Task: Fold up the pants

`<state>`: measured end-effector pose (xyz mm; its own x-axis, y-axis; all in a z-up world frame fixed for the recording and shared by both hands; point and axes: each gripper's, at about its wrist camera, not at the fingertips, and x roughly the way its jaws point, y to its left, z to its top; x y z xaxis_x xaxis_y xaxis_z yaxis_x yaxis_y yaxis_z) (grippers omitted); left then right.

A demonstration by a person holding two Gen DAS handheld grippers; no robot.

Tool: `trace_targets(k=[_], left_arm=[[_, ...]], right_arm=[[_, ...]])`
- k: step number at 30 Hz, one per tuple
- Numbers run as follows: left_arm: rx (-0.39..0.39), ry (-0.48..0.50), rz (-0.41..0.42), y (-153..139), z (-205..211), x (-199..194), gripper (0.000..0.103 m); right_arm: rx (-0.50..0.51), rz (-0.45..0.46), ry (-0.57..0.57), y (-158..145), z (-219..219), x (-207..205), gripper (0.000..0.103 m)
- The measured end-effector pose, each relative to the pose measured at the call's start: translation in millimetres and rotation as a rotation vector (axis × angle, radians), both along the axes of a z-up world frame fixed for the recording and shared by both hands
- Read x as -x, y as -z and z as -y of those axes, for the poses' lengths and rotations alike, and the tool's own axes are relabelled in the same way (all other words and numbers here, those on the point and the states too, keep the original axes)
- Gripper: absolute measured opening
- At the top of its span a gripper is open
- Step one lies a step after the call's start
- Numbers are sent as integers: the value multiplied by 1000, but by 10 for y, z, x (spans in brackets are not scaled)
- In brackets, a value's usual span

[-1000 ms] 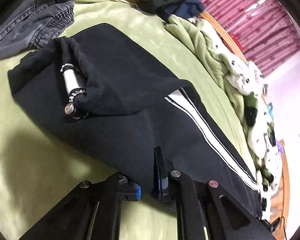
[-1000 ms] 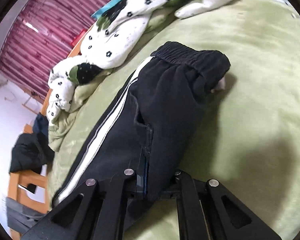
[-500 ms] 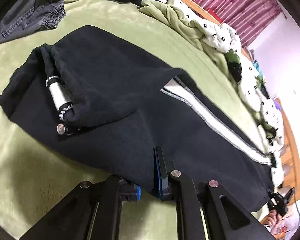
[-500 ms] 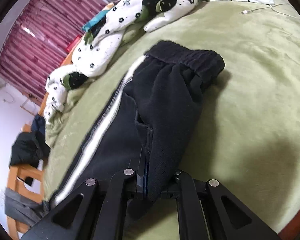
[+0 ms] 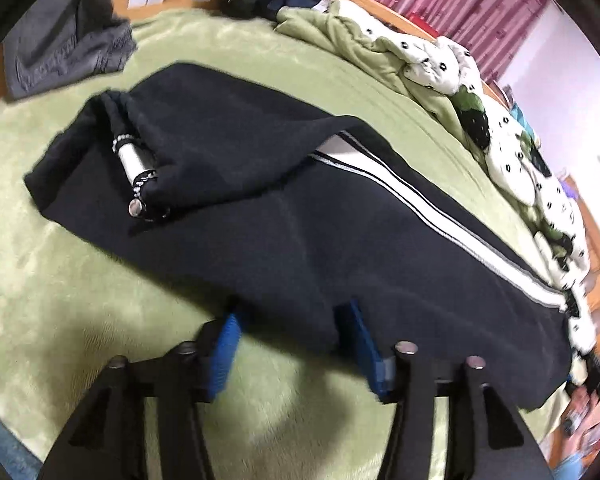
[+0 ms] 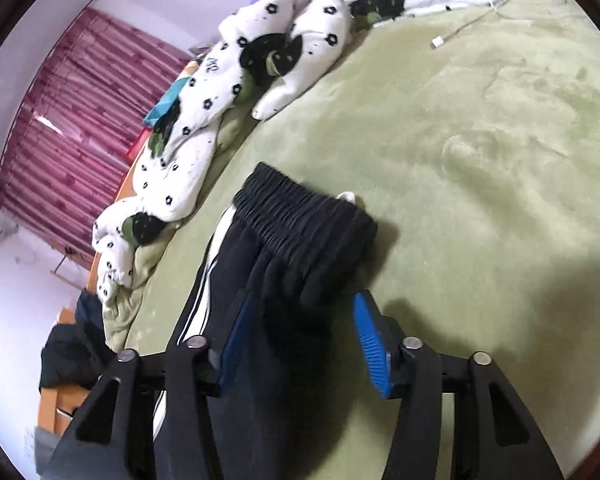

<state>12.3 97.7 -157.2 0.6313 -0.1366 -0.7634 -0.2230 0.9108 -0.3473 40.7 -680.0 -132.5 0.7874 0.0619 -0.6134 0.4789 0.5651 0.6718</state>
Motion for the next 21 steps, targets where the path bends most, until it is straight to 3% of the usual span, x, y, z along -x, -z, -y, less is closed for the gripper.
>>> trace_targets(k=[3,4,9,15,17,21], left_arm=[[-73,5,17,-50,120,115,55],[-99,4,26,-71,153,161,55],[-192,-27,69,-227,105,269,55],[-288,-101,90,-392,-128,237,55],[-331,-106,84,-436,-212,176,55],[-312,-17,70,-445,-342,-28,45]], right_arm=[[3,-37,-30,130,-7,-273,57],[30,-48,-39,125,-35,-330,50],[238,28,-59,-292,-113,-240,39],[340,-141,-139,-142,-92,-196,48],[424,-160,-133,-302,-169,-56,48],[611,-191,-76,-650,-614,157,50]])
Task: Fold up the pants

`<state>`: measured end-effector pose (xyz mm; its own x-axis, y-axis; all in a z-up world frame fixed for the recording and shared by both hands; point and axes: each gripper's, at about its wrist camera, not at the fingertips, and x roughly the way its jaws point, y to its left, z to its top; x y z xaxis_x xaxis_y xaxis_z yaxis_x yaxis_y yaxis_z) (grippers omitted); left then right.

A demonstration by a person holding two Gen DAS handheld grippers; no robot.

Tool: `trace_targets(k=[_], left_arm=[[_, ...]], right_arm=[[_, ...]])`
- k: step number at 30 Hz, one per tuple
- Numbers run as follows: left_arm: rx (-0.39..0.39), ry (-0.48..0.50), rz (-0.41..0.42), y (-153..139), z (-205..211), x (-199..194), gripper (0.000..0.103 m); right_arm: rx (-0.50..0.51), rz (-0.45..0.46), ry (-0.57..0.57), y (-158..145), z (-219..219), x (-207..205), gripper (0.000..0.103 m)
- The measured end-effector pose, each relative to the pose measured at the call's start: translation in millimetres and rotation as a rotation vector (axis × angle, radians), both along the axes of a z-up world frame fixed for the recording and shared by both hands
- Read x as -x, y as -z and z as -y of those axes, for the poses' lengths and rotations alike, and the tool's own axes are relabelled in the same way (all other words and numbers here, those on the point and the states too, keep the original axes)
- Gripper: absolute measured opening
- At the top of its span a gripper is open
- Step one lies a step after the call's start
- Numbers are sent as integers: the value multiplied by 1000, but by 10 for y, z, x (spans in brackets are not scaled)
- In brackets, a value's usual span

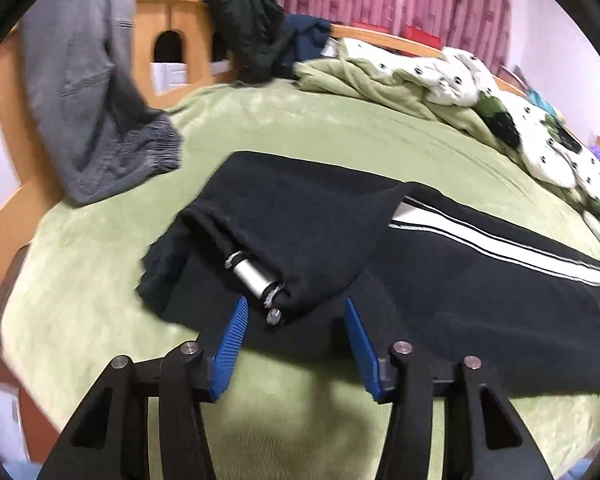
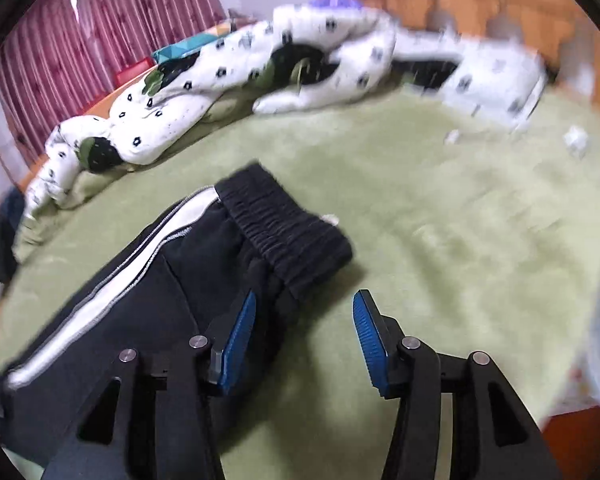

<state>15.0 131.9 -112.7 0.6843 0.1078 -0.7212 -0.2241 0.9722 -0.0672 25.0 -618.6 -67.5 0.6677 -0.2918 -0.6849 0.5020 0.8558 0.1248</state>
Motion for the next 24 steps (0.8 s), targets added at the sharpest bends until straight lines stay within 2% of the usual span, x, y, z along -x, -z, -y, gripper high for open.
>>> trace_targets(k=[2,3,4,5,7,8,9,11,14,19,24], left_arm=[[-9,44,-15,23,5,-119,33],[-17,55,-18,29,14,-166,16],[-36,70,-29,32,29,-228,8],[-47,82,-39,17,31,-301,9],[-6,56,-22,-102,-53,-469,9],[33,42,5,-198,-133,-574,9],[51,32,32,-279,-186,-654,9],[31,12,91,-430,-279,-809,9],[12,2,107,-469,-418,-1026,9],[51,-44,98,-340,-682,-1250,9],[277,-83,70,-163,-1103,-1439,12]], right_arm=[[24,-3,-42,-138,-321,43,50],[35,-12,-64,-199,-483,54,50],[52,-25,-78,-248,-638,56,50],[89,-54,-93,-321,-867,38,50],[142,-65,-141,-451,-1224,-5,51],[152,-43,-162,-494,-1372,-34,53],[150,3,-181,-506,-1581,-42,61],[105,15,-195,-448,-1837,-163,62],[-28,34,-261,-322,-2135,-401,62],[-32,-11,-296,-139,-2589,-811,62],[-71,18,-318,-46,-2920,-1185,62]])
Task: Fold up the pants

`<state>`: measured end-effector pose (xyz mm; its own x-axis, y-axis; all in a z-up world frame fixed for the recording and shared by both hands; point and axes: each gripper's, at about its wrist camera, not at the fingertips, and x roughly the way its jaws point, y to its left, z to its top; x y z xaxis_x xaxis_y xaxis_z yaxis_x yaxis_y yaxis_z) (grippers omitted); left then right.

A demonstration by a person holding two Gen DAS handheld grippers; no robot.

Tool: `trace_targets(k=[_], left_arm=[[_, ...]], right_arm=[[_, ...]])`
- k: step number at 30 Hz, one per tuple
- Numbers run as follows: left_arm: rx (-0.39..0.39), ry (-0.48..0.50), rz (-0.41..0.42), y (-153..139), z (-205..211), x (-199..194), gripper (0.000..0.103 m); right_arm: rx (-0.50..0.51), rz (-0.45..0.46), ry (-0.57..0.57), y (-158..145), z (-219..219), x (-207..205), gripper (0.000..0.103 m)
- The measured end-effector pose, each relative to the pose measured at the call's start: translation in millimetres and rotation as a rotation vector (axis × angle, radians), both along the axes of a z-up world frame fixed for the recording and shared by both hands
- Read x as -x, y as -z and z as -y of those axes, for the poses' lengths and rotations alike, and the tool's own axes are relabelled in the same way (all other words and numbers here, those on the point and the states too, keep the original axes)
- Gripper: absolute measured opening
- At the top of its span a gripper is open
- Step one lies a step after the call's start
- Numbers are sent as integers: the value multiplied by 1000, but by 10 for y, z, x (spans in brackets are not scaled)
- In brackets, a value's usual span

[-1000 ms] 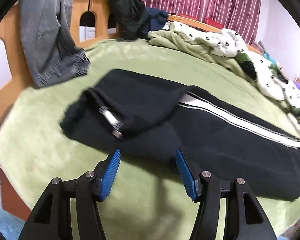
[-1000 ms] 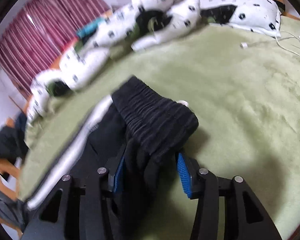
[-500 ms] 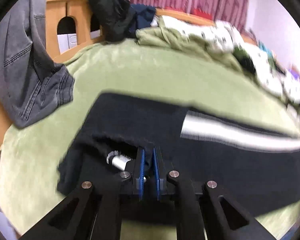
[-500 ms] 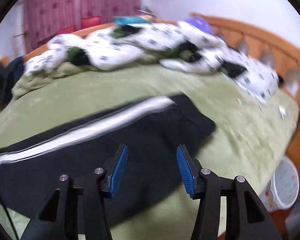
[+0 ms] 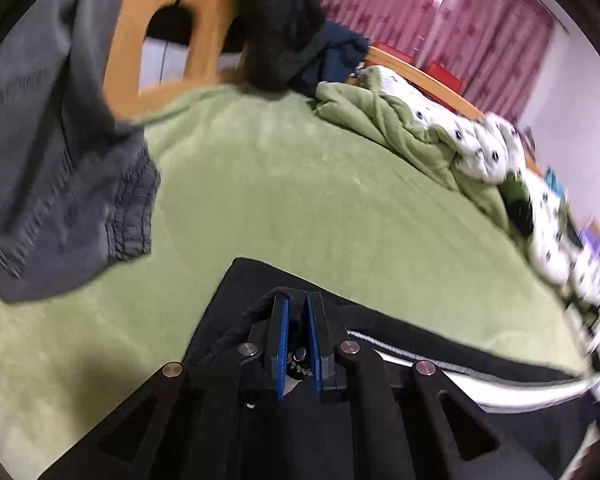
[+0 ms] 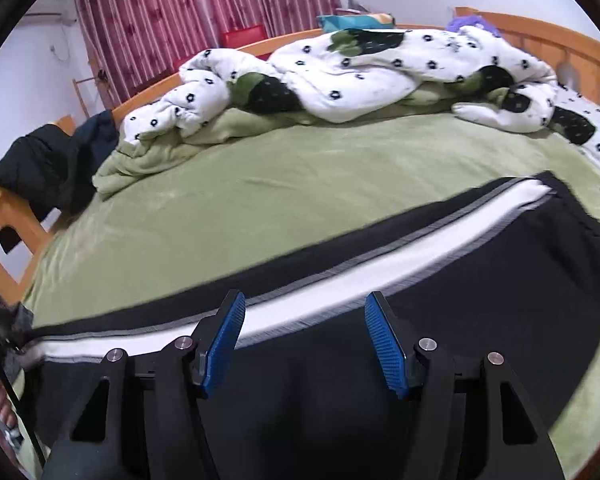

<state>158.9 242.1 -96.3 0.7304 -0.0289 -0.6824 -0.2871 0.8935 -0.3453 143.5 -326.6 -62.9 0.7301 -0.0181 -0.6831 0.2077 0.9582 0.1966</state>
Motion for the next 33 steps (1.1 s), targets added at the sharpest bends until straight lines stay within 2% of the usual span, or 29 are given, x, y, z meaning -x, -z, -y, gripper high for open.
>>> trace_targets(k=[2,4,5,6,7,9,11,17,19,20,21,23,25,30,33], left_arm=[[54,9,-5,54,-111,-39,14],[99,11,-18,89,-179,-49,33],[132,15,-9,101,-208,-34,53],[139,26,-3,102,-205,-33,64],[128,40,1,106,-190,-36,65],[46,53,-15,122,-107,-71,65],[-18,43,-35,155,-61,-120,65],[-34,-41,-62,288,-134,-304,62],[-44,-45,-59,318,-167,-380,34],[-36,-17,-75,339,-183,-456,19],[-38,-42,-63,315,-202,-455,19],[3,-98,40,215,-274,-365,18],[-1,-105,25,177,-263,-394,18],[-100,-113,-34,272,-144,-477,18],[-77,-116,-38,289,-180,-482,18]], right_arm=[[-17,-12,-8,76,-135,-153,62],[-71,-27,-19,140,-236,-233,62],[-101,-23,-37,178,-293,-248,62],[-99,-21,-49,209,-355,-255,62],[-81,-25,-59,230,-397,-260,62],[-14,-44,-86,273,-495,-303,62],[5,-48,-91,283,-519,-324,62],[31,-40,-142,226,-491,-408,62],[86,-34,-183,189,-505,-473,62],[117,-33,-205,174,-510,-514,62],[134,-34,-218,166,-510,-549,62],[175,-33,-271,148,-515,-637,62],[189,-41,-326,169,-522,-711,62],[223,-66,-450,360,-622,-948,62],[212,-108,-522,524,-707,-1109,62]])
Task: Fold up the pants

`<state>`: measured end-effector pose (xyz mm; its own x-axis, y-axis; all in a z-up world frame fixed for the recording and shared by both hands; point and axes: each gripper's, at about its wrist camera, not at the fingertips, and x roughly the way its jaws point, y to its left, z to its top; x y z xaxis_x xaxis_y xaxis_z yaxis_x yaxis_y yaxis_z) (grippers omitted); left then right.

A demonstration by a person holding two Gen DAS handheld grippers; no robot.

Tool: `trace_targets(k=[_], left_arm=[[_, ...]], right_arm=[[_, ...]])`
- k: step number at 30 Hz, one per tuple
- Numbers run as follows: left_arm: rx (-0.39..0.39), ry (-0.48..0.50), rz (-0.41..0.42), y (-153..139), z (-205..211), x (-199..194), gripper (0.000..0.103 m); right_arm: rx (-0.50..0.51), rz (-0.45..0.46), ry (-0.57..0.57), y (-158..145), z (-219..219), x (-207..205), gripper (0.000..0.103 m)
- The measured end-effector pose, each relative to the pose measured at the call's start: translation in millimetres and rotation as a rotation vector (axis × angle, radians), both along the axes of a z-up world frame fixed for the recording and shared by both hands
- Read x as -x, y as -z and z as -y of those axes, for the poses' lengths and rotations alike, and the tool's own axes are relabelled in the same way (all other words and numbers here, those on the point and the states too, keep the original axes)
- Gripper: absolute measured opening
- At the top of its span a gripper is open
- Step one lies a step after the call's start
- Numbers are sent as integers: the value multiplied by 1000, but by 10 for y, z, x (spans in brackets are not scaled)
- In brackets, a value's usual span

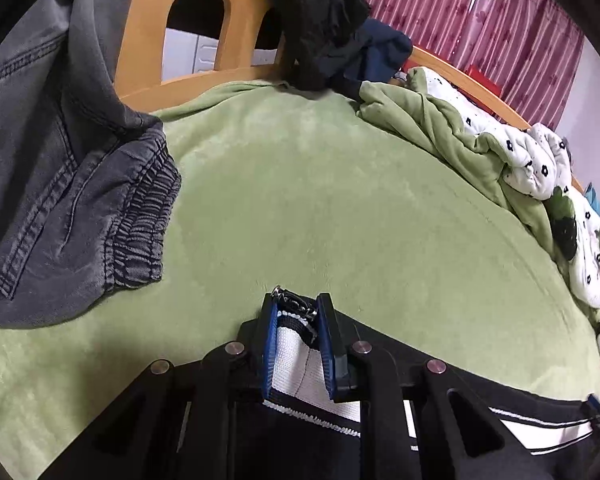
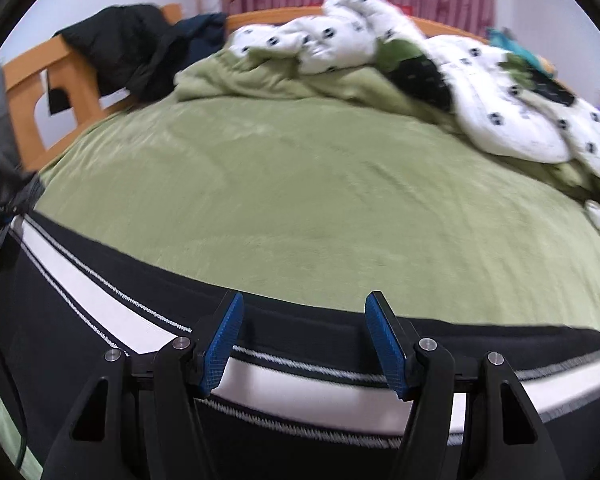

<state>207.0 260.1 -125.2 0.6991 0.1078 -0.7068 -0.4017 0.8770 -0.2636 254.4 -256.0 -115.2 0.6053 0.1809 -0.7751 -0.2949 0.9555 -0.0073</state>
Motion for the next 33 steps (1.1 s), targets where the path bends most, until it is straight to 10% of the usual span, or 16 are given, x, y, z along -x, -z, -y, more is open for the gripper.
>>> trace_targets(k=[6,9,13,18,23,27,29,33], left_arm=[[26,9,-8,41,-41,5,19],[21,13,-14,55,-32,1,19],[38,13,20,-2,-51,45,19],[64,0,59,-25,-97,70,19],[46,-9,-22,194,-73,-60,19],[12,-30,-49,179,-40,-55,34],[-2,-66,-72,160,-70,-34,55],[81,-80,-56,167,-188,7,58]], right_arm=[[159,-78,-82,323,-240,-81,59],[177,-79,-142,317,-330,17,8],[206,-6,-126,187,-380,81,3],[127,54,-66,3,-280,28,3],[272,56,-27,455,-469,8,5],[249,65,-16,229,-448,28,12],[215,87,-2,31,-297,44,25],[207,187,85,-320,258,50,54]])
